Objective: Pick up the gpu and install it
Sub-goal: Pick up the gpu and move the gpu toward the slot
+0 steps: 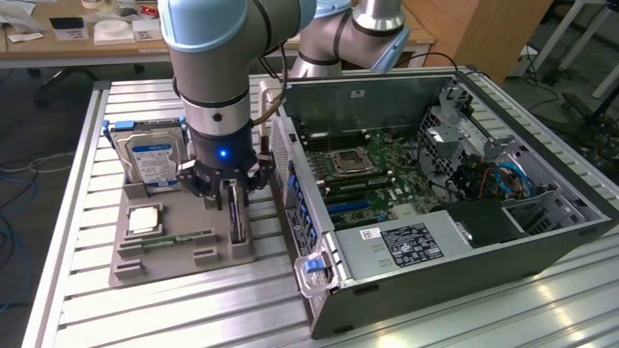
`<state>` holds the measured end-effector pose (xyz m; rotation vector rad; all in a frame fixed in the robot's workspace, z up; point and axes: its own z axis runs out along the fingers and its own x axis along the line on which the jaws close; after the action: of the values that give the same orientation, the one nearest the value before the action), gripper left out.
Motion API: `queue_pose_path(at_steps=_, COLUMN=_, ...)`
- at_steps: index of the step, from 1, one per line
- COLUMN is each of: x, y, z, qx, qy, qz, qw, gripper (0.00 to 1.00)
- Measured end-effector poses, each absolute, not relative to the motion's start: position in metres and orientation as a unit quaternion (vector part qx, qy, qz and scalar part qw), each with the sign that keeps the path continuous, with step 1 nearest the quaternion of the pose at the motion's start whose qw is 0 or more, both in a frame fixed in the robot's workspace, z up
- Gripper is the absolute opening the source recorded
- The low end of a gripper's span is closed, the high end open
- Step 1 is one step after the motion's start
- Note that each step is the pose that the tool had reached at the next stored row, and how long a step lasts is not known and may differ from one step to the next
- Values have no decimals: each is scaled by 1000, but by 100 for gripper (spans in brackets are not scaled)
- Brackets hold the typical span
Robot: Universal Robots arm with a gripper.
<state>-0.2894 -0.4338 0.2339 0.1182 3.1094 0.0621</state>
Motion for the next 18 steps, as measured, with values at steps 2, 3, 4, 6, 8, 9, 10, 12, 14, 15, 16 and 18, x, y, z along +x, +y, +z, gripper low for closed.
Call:
queue_pose_path(at_steps=2, x=-289, y=-433, z=233, qx=38, qy=999, qz=20, qw=15, gripper=47)
queue_pose_path(at_steps=3, x=-289, y=-433, z=233, qx=38, qy=999, qz=20, qw=15, gripper=47)
queue_pose_path(at_steps=4, x=-289, y=-433, z=233, qx=38, qy=999, qz=20, qw=15, gripper=47)
queue_pose_path(at_steps=6, x=-289, y=-433, z=230, qx=38, qy=999, qz=20, qw=15, gripper=47)
queue_pose_path(at_steps=8, x=-289, y=-433, z=229, qx=38, qy=999, qz=20, qw=15, gripper=47)
queue_pose_path(at_steps=9, x=-289, y=-433, z=229, qx=38, qy=999, qz=20, qw=15, gripper=47)
queue_pose_path(at_steps=10, x=-289, y=-433, z=229, qx=38, qy=999, qz=20, qw=15, gripper=47)
queue_pose_path(at_steps=12, x=-289, y=-433, z=229, qx=38, qy=999, qz=20, qw=15, gripper=47)
queue_pose_path(at_steps=14, x=-289, y=-433, z=229, qx=38, qy=999, qz=20, qw=15, gripper=47)
queue_pose_path(at_steps=15, x=-289, y=-433, z=229, qx=38, qy=999, qz=20, qw=15, gripper=47)
queue_pose_path(at_steps=16, x=-289, y=-433, z=229, qx=38, qy=999, qz=20, qw=15, gripper=46)
queue_pose_path(at_steps=18, x=-289, y=-433, z=229, qx=38, qy=999, qz=20, qw=15, gripper=39)
